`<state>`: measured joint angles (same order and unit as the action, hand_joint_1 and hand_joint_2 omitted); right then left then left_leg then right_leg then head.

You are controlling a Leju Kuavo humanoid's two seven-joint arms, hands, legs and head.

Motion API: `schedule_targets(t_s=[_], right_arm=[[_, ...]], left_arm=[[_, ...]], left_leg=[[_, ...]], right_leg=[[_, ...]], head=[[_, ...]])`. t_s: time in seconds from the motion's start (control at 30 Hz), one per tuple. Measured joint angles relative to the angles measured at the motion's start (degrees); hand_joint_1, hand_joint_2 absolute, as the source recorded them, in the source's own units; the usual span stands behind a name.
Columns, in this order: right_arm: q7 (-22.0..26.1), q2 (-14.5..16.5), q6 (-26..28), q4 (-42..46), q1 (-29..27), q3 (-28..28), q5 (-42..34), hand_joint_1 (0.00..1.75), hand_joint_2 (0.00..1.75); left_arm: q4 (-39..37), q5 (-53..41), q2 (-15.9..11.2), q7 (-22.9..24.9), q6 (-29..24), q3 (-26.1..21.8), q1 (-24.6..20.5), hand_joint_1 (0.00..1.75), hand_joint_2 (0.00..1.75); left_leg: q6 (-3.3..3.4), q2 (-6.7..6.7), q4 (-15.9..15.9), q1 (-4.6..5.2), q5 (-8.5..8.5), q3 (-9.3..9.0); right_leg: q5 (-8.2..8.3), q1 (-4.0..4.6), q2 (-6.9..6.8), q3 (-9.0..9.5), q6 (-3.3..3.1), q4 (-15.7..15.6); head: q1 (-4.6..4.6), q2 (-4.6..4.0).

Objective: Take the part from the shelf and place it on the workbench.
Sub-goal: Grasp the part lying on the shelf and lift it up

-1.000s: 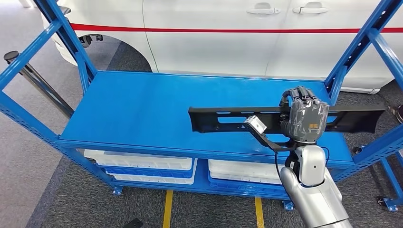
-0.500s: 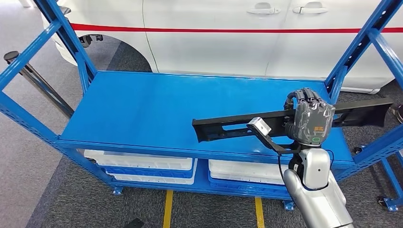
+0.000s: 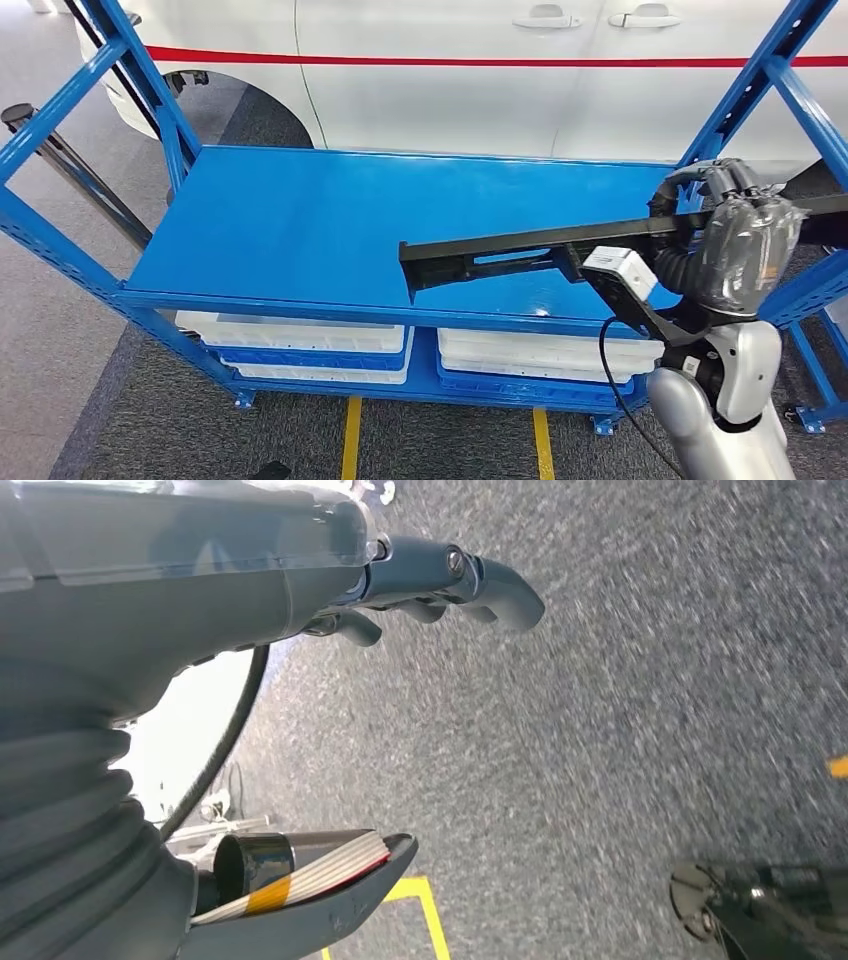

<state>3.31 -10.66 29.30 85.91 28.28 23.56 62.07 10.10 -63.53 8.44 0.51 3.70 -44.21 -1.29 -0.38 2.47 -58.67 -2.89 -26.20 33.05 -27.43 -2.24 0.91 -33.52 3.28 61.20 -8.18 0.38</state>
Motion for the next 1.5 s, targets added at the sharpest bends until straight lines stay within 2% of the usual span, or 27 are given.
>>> schedule_targets(t_s=[0.1,0.17,0.23,0.3,0.33,0.37,0.4,0.47,0.5,0.57,0.63,0.67,0.73,0.8,0.83,0.87,0.9,0.97,1.03,1.07,1.17,1.2,1.3,1.33,1.37,1.43,1.5], right_arm=[[0.3,-1.13,-1.3,3.9,-0.15,-0.6,-1.45,1.75,1.75],[0.56,-1.61,-1.81,5.9,-0.24,-0.84,-2.25,1.75,1.75],[0.96,-2.24,-2.21,7.81,-0.44,-1.07,-3.36,1.75,1.75],[1.37,-3.1,-2.45,9.61,-0.91,-1.32,-4.32,1.75,1.75],[1.53,-3.56,-2.54,10.43,-1.21,-1.46,-4.73,1.75,1.75],[1.65,-4.05,-2.64,11.26,-1.51,-1.6,-5.1,1.75,1.75],[1.72,-4.56,-2.76,12.09,-1.75,-1.78,-5.46,1.75,1.75],[1.8,-5.54,-2.91,13.64,-2.05,-2.21,-6.03,1.75,1.75],[1.83,-5.97,-2.95,14.3,-2.17,-2.46,-6.18,1.75,1.75],[1.9,-6.7,-2.99,15.25,-2.45,-2.84,-6.36,1.75,1.75],[1.96,-7.53,-3.01,16.04,-2.93,-3.25,-6.51,1.75,1.75],[1.98,-8.0,-3.0,16.42,-3.21,-3.54,-6.58,1.75,1.75],[2.02,-8.97,-2.98,16.96,-3.7,-4.12,-6.71,1.75,1.75],[2.07,-9.69,-2.97,17.21,-4.23,-4.5,-6.78,1.75,1.75],[2.08,-9.98,-2.97,17.31,-4.54,-4.62,-6.8,1.75,1.75],[2.1,-10.2,-2.97,17.38,-4.8,-4.68,-6.82,1.75,1.75],[2.11,-10.38,-2.97,17.45,-4.97,-4.72,-6.83,1.75,1.75],[2.13,-10.61,-2.97,17.62,-5.07,-4.8,-6.86,1.75,1.75],[2.21,-10.79,-2.99,17.96,-5.2,-4.94,-6.81,1.75,1.75],[2.24,-10.9,-3.01,18.13,-5.29,-5.06,-6.78,1.75,1.75],[2.27,-11.06,-3.05,18.44,-5.56,-5.32,-6.71,1.75,1.75],[2.28,-11.07,-3.06,18.54,-5.62,-5.33,-6.68,1.75,1.75],[2.24,-11.11,-3.35,18.72,-5.74,-5.38,-6.35,1.75,1.75],[2.15,-11.14,-3.54,18.73,-5.8,-5.41,-6.16,1.75,1.75],[2.06,-11.17,-3.81,18.74,-5.83,-5.43,-5.95,1.75,1.75],[1.83,-11.17,-4.62,18.74,-5.75,-5.43,-5.42,1.75,1.75],[1.23,-10.25,-5.95,18.65,-4.77,-4.9,-3.67,1.75,1.75]], left_arm=[[0.0,0.05,0.01,0.0,0.02,-0.16,0.09,0.0,1.75],[0.0,0.07,0.07,0.0,0.06,-0.24,0.2,0.0,1.75],[0.0,0.08,0.1,-0.02,0.1,-0.28,0.1,0.0,1.75],[0.0,0.08,0.03,-0.21,0.24,-0.32,-0.06,0.0,1.75],[0.0,0.09,-0.04,-0.39,0.42,-0.34,-0.08,0.0,1.75],[0.0,0.09,-0.17,-0.6,0.68,-0.34,-0.07,0.0,1.75],[0.0,0.1,-0.33,-0.79,0.96,-0.36,-0.05,0.0,1.75],[0.0,0.11,-0.77,-1.04,1.3,-0.38,-0.06,0.0,1.75],[0.0,0.12,-0.97,-1.13,1.31,-0.39,-0.08,0.0,1.75],[0.0,0.11,-1.29,-1.26,1.3,-0.4,-0.1,0.0,1.75],[0.0,0.11,-1.38,-1.31,1.28,-0.43,-0.07,0.0,1.75],[0.0,0.12,-1.42,-1.29,1.28,-0.46,-0.05,0.0,1.75],[0.0,0.13,-1.44,-1.23,1.28,-0.56,-0.03,0.0,1.75],[-0.01,0.13,-1.45,-1.21,1.27,-0.77,-0.02,0.0,1.75],[-0.01,0.13,-1.45,-1.21,1.27,-0.89,-0.02,0.0,1.75],[-0.01,0.13,-1.45,-1.21,1.27,-1.01,-0.01,0.0,1.75],[-0.01,0.13,-1.44,-1.2,1.28,-1.11,-0.01,0.0,1.75],[0.0,0.14,-1.44,-1.14,1.26,-1.3,-0.04,0.0,1.75],[0.0,0.15,-1.44,-1.01,1.18,-1.37,-0.09,0.0,1.75],[0.0,0.15,-1.44,-0.93,1.14,-1.39,-0.1,0.0,1.75],[0.0,0.15,-1.44,-0.83,1.12,-1.44,0.05,0.0,1.75],[0.0,0.16,-1.42,-0.81,1.13,-1.45,0.11,0.0,1.75],[0.0,0.25,-1.35,-0.89,1.18,-1.48,0.07,0.0,1.75],[0.0,0.29,-1.36,-0.96,1.18,-1.5,0.04,0.0,1.75],[0.0,0.46,-1.4,-1.03,1.17,-1.54,0.03,0.0,1.75],[0.0,1.17,-1.57,-1.09,1.29,-1.83,0.04,0.0,1.75],[0.0,2.41,-2.22,-1.1,1.97,-2.49,0.0,0.0,1.75]], left_leg=[[-1.14,0.38,-0.36,0.18,0.37,0.65],[-1.47,-0.34,-1.38,0.07,-0.68,1.32],[-1.35,-1.54,-6.32,0.13,-4.76,3.17],[-1.17,-1.99,-13.89,0.42,-9.25,5.6],[-0.97,-2.02,-16.52,0.65,-10.22,6.13],[-0.58,-2.03,-17.09,0.95,-9.9,5.65],[0.01,-2.03,-15.4,1.32,-8.55,4.0],[1.83,-2.19,-7.63,2.26,-5.9,-1.38],[2.46,-2.35,-3.8,2.64,-5.38,-3.82],[2.98,-2.56,0.1,3.17,-5.44,-5.74],[2.89,-2.53,1.19,3.2,-4.16,-5.45],[3.02,-2.59,1.84,3.06,-3.29,-5.23],[3.32,-2.79,2.77,2.64,-1.39,-4.2],[3.47,-2.84,2.65,2.63,-0.07,-2.5],[3.39,-2.85,2.4,2.61,0.44,-1.57],[3.24,-2.85,2.04,2.55,0.9,-0.59],[3.04,-2.84,1.59,2.44,1.28,0.37],[2.51,-2.8,0.41,2.23,1.81,2.15],[1.82,-2.66,-0.63,2.23,2.29,3.38],[1.44,-2.56,-0.84,2.28,2.64,3.71],[0.28,-2.28,-0.99,2.21,3.12,4.39],[0.01,-2.25,-1.99,2.13,1.73,4.93],[-0.47,-2.3,-10.81,1.94,-6.44,7.41],[-0.57,-2.3,-14.13,1.92,-7.98,7.87],[-0.58,-2.3,-16.25,1.93,-8.12,7.72],[-0.28,-2.31,-14.87,1.97,-5.3,4.64],[0.38,-2.44,-7.05,2.24,-3.79,-1.45]], right_leg=[[0.07,0.36,0.23,-0.36,-1.53,-0.36],[0.49,0.34,-0.07,-0.93,-2.66,-0.44],[1.16,0.55,-0.51,-1.65,-3.71,-0.58],[1.86,1.09,-0.96,-2.62,-4.32,-0.57],[2.25,1.42,-1.17,-3.13,-4.5,-0.56],[2.65,1.74,-1.32,-3.63,-4.6,-0.55],[3.07,2.1,-1.43,-4.09,-4.68,-0.54],[3.89,2.68,-1.59,-4.83,-4.71,-0.53],[4.31,2.79,-1.67,-5.06,-4.59,-0.57],[5.18,2.66,-1.9,-5.22,-4.05,-0.85],[6.1,2.41,-2.01,-5.31,-3.34,-1.44],[5.7,2.35,-1.83,-5.55,-2.98,-1.39],[1.65,2.21,-1.31,-6.69,-2.27,1.55],[-3.77,1.8,-1.02,-8.34,-1.55,8.51],[-4.91,1.55,-1.01,-8.79,-1.21,11.76],[-4.74,1.31,-1.02,-8.53,-0.9,13.6],[-3.55,1.09,-1.02,-7.3,-0.62,13.41],[-1.48,0.65,-0.95,-2.13,-0.18,7.31],[-2.05,0.75,-0.64,2.39,-0.6,0.58],[-2.68,0.95,-0.5,3.23,-1.07,-1.01],[-1.69,1.06,-0.71,2.41,-2.89,-1.56],[-1.06,0.96,-0.88,1.83,-3.54,-1.72],[0.95,1.06,-1.18,-0.46,-4.52,-1.78],[1.61,1.18,-1.23,-1.33,-4.53,-1.71],[2.25,1.29,-1.28,-2.22,-4.52,-1.62],[3.47,1.45,-1.39,-3.99,-4.41,-1.35],[4.58,1.64,-1.42,-5.38,-4.17,-1.0]], head=[[-0.08,-0.01],[-0.11,-0.01],[-0.13,-0.01],[-0.15,-0.01],[-0.14,-0.01],[-0.14,-0.01],[-0.14,-0.01],[-0.13,-0.01],[-0.12,0.0],[-0.11,0.01],[-0.13,-0.01],[-0.14,-0.01],[-0.09,-0.01],[-0.07,-0.01],[-0.07,-0.01],[-0.08,-0.01],[-0.08,-0.01],[-0.08,-0.01],[-0.14,-0.01],[-0.16,0.0],[-0.18,0.0],[-0.2,-0.01],[-0.27,-0.01],[-0.27,-0.01],[-0.27,-0.01],[-0.27,-0.01],[-0.27,-0.01]])
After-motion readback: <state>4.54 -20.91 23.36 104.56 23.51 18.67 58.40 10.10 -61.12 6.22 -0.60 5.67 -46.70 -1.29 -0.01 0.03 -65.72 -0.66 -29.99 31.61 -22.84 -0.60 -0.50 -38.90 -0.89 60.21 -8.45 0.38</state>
